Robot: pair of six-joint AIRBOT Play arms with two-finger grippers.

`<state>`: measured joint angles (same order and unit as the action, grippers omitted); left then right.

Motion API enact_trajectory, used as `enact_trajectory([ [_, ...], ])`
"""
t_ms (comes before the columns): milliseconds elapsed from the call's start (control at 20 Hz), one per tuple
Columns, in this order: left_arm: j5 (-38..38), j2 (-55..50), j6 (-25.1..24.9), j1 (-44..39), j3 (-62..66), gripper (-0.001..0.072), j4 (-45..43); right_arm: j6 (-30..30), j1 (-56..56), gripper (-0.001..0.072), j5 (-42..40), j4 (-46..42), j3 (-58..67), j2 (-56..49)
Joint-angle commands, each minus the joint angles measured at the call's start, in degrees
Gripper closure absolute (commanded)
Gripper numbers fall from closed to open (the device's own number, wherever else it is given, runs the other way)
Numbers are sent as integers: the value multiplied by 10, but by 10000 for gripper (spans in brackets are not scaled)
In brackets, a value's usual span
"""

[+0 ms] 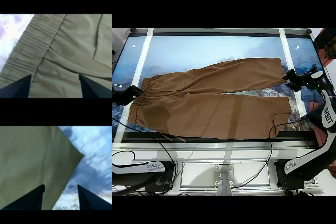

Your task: Fold the clothes and pants, and hang the long-sleeved shirts on hangers.

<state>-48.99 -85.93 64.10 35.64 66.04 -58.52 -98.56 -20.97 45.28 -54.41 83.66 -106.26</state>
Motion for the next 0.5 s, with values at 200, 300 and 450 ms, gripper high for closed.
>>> enact_trajectory([
  [200,23,-32,-2,-7,3,5,0,-47,17,267,-21,5,13,-30],
  [300,23,-32,-5,-7,3,6,0,-64,31,350,-47,-4,13,-30],
  [450,23,-32,-5,-7,3,6,1,-79,47,525,-78,-14,16,-30],
])
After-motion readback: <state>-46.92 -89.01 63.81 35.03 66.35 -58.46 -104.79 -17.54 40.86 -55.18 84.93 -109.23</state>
